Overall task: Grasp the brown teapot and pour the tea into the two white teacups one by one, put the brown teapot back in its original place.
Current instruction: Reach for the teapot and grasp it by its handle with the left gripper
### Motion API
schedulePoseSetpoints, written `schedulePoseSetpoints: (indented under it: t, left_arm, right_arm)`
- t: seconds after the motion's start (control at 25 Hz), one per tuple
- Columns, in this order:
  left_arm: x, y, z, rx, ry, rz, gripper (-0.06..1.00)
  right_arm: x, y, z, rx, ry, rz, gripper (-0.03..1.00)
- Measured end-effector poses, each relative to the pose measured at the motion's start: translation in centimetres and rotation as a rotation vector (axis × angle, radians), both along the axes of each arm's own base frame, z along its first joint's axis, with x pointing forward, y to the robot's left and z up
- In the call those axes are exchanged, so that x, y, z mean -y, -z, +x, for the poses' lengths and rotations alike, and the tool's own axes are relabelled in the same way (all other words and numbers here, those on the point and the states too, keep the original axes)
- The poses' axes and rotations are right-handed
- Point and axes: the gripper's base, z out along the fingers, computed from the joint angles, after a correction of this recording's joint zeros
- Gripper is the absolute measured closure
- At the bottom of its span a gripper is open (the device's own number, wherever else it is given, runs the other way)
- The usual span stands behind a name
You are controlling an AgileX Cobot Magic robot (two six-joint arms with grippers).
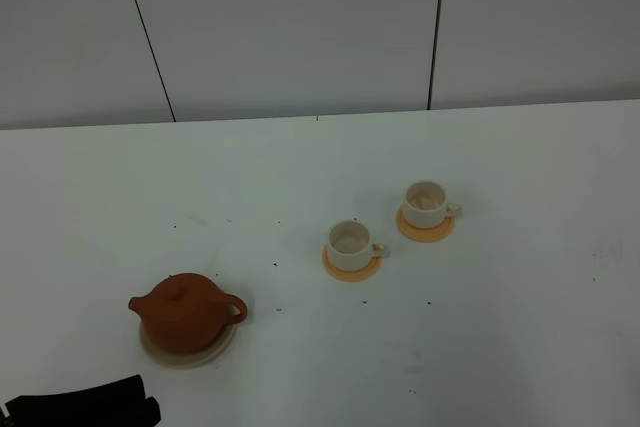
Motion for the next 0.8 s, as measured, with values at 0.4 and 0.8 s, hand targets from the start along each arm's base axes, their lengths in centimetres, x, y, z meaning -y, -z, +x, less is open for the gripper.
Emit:
schedulePoseSetpoints:
  t: [0.4,0.8]
  left_arm:
    - [0.0,-0.1,0.0,-0.076,-0.029,-0.089,0.72]
    - [-1.2,-4.1,1.3,0.005,-0.216,-0.092,0.72]
  right_arm:
    - [-0.1,0.0,0.1,0.0,0.102,0.0,0.86]
    - [-0.2,0.0,0.2,0.0,0.308,0.0,0.85]
